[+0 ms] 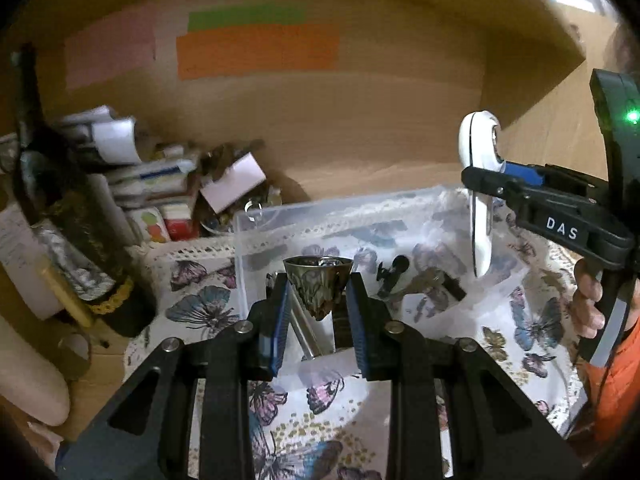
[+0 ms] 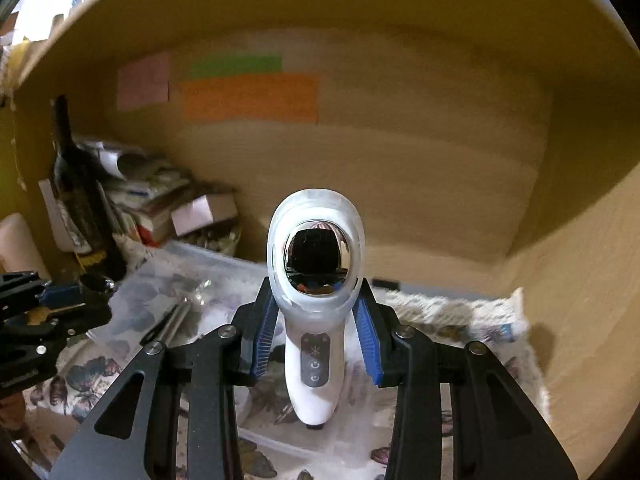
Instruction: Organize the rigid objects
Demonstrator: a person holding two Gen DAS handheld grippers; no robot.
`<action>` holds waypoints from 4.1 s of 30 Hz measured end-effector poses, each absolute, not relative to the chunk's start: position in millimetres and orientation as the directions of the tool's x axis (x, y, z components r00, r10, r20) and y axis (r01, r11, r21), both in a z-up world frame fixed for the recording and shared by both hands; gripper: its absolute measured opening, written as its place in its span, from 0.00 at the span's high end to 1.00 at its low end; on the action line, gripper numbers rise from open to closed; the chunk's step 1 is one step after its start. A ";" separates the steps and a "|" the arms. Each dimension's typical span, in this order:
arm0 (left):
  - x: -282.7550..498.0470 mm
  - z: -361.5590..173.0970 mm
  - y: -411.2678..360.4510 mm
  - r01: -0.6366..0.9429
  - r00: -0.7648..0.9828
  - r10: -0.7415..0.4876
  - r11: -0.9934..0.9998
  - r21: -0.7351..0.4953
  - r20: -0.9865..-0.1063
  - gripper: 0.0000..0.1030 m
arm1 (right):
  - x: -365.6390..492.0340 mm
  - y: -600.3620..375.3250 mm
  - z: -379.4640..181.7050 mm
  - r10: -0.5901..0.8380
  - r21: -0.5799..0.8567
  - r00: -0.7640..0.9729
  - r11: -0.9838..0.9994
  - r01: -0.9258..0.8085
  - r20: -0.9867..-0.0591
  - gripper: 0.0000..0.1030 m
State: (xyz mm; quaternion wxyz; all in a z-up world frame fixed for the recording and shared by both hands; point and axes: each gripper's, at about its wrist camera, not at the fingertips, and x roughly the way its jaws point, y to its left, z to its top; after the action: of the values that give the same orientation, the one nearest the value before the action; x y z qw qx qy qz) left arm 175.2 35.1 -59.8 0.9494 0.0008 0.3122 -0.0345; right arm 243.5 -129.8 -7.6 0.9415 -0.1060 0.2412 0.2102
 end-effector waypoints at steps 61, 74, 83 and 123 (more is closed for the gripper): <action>27.5 -5.1 5.9 0.044 0.969 -0.049 0.999 -0.026 -0.243 0.00 | 78.9 -170.6 27.7 0.456 -0.062 0.847 0.870 -0.489 -0.273 0.00; 22.1 -2.2 9.1 0.049 0.973 -0.056 0.998 -0.034 -0.224 0.00 | 70.1 -176.1 30.6 0.459 -0.044 0.851 0.874 -0.484 -0.255 0.00; 26.0 -4.2 12.6 0.047 0.971 -0.057 0.998 -0.046 -0.233 0.00 | 69.9 -176.8 31.8 0.459 -0.042 0.852 0.874 -0.483 -0.251 0.00; 30.7 -6.0 11.0 0.075 0.967 -0.083 0.996 -0.042 -0.239 0.00 | 71.6 -173.1 29.2 0.468 -0.027 0.844 0.871 -0.491 -0.264 0.00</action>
State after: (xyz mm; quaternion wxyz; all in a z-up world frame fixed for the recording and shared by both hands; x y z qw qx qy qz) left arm 30.7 11.0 -6.0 0.9917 -0.0163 0.1212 -0.0397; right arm 71.6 -173.1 29.2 0.9590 -0.0468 0.1253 0.2499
